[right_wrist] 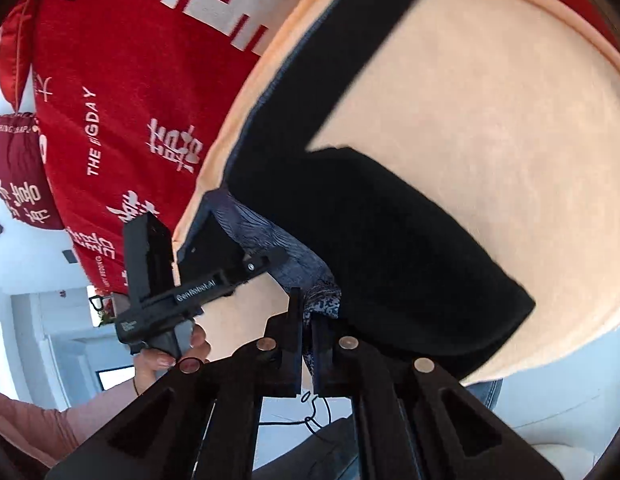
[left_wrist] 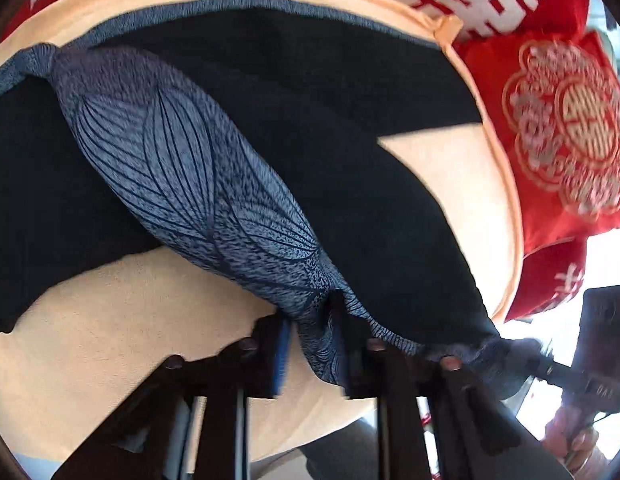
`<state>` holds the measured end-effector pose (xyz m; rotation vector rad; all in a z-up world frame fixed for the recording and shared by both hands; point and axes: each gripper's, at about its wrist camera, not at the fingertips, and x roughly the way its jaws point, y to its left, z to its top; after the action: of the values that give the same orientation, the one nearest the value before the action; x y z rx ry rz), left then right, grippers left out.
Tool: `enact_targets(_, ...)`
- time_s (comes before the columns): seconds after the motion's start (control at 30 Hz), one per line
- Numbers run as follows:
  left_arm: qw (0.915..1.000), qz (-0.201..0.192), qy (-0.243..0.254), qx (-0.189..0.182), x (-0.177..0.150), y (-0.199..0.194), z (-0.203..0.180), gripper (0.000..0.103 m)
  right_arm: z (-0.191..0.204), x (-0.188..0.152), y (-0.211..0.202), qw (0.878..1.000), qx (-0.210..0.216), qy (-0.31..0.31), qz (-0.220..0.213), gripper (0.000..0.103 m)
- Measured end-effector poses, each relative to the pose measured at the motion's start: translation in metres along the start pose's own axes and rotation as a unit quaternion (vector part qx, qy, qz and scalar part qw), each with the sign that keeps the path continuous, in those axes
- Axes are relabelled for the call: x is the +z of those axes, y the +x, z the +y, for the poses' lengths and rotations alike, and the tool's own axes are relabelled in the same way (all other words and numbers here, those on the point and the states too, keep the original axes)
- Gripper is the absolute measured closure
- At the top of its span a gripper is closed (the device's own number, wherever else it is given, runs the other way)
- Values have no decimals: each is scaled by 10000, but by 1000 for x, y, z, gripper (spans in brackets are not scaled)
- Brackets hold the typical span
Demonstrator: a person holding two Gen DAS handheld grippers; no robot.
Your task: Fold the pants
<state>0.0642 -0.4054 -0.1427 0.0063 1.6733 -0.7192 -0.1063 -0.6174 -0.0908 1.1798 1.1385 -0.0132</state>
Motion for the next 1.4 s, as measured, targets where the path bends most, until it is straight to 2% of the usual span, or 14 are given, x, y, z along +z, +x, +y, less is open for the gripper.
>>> enact_targets(0.23,9966,-813,-87,54,60,-41,-34,86,54,131,-24,9956,19,-923,-144,100)
enact_targets(0.43,9850,-1433,33,955,124,-63,-39,84,79,246,-2,9870,-687,-1423,-278,100)
enact_targets(0.47,9829,-1463,49,1118,126,-64,-34,78,79,258,4,9842,-826,-1546,-248,100)
enact_targets(0.53,9772,-1570,-13,1431,129,-64,-26,24,71,273,20,9821,-1028,-1575,-117,99)
enact_targets(0.7,9706,-1529,-456,1801,119,-59,8,23,51,291,51,9736,-1628,-1603,24,96)
enact_targets(0.77,9685,-1466,-588,1927,117,-55,15,23,47,289,53,9658,-1920,-1741,59,87)
enact_targets(0.8,9668,-1457,-611,2007,116,-54,17,23,50,288,53,9617,-2031,-1838,42,70)
enact_targets(0.83,9655,-1449,-619,2074,114,-53,19,23,54,287,50,9564,-2140,-1986,-64,33)
enact_targets(0.9,9637,-1431,-630,2164,110,-53,22,23,64,281,37,9459,-2255,-2293,-428,13)
enact_targets(1.1,9546,-1630,-667,2402,119,-64,19,23,43,284,19,9539,-2288,-1893,-438,17)
enact_targets(1.2,9518,-1735,-695,2432,122,-74,21,23,20,292,30,9580,-2302,-1701,-193,36)
enact_targets(1.27,9502,-1750,-698,2484,123,-76,23,23,12,297,46,9569,-2280,-1798,3,40)
enact_targets(1.33,9493,-1698,-736,2541,124,-74,27,23,7,300,65,9570,-2222,-1813,443,95)
enact_targets(1.4,9481,-1691,-807,2568,123,-79,31,23,12,300,68,9546,-2205,-1950,454,95)
